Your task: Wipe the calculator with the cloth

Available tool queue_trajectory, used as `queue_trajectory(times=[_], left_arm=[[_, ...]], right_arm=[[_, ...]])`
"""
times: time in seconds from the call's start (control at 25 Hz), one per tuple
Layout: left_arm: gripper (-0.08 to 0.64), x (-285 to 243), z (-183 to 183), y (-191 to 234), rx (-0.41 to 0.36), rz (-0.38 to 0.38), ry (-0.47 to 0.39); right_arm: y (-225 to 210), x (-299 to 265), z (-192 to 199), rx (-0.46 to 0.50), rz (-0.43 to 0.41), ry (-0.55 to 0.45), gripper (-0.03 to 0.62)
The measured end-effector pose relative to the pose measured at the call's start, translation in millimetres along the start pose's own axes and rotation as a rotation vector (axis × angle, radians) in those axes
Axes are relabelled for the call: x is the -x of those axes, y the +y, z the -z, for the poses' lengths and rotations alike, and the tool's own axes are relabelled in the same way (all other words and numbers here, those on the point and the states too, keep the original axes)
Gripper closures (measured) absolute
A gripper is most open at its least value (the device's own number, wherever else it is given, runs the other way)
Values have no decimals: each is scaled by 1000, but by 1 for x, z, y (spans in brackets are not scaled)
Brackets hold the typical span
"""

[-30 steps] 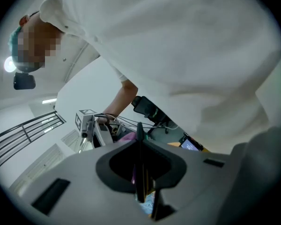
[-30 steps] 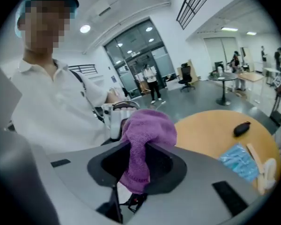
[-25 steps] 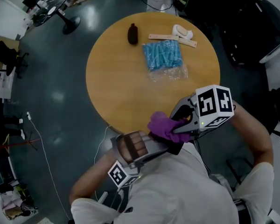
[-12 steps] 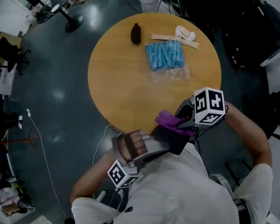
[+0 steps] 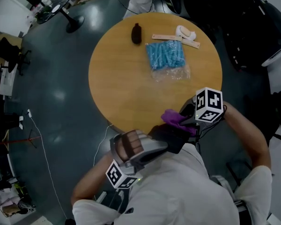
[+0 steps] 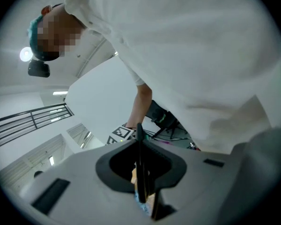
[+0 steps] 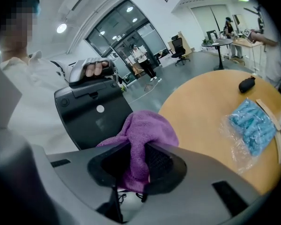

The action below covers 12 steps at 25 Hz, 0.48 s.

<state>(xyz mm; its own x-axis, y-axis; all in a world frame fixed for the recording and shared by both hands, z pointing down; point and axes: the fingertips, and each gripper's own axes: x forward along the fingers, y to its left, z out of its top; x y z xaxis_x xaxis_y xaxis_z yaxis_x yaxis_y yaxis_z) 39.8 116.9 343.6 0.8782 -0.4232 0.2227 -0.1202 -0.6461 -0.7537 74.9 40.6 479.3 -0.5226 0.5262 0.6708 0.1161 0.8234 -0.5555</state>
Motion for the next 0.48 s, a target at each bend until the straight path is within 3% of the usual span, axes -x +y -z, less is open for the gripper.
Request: queue_trajectory(times=[0.16,0.24,0.4,0.48], left_arm=[[517,3,20,20,155,-93,41],[517,6,43,30,279,-152,83],[517,10,104,52,635,-279,104],[517,13,144,49,923,-354,132]], right_arm=[[-29,7,13,-53,100,-28,492],[-46,18,15,-75,190,-76,492],[-70,44,11,-135,319,-236,492],[-74,51,9,-178,328,-329,492]])
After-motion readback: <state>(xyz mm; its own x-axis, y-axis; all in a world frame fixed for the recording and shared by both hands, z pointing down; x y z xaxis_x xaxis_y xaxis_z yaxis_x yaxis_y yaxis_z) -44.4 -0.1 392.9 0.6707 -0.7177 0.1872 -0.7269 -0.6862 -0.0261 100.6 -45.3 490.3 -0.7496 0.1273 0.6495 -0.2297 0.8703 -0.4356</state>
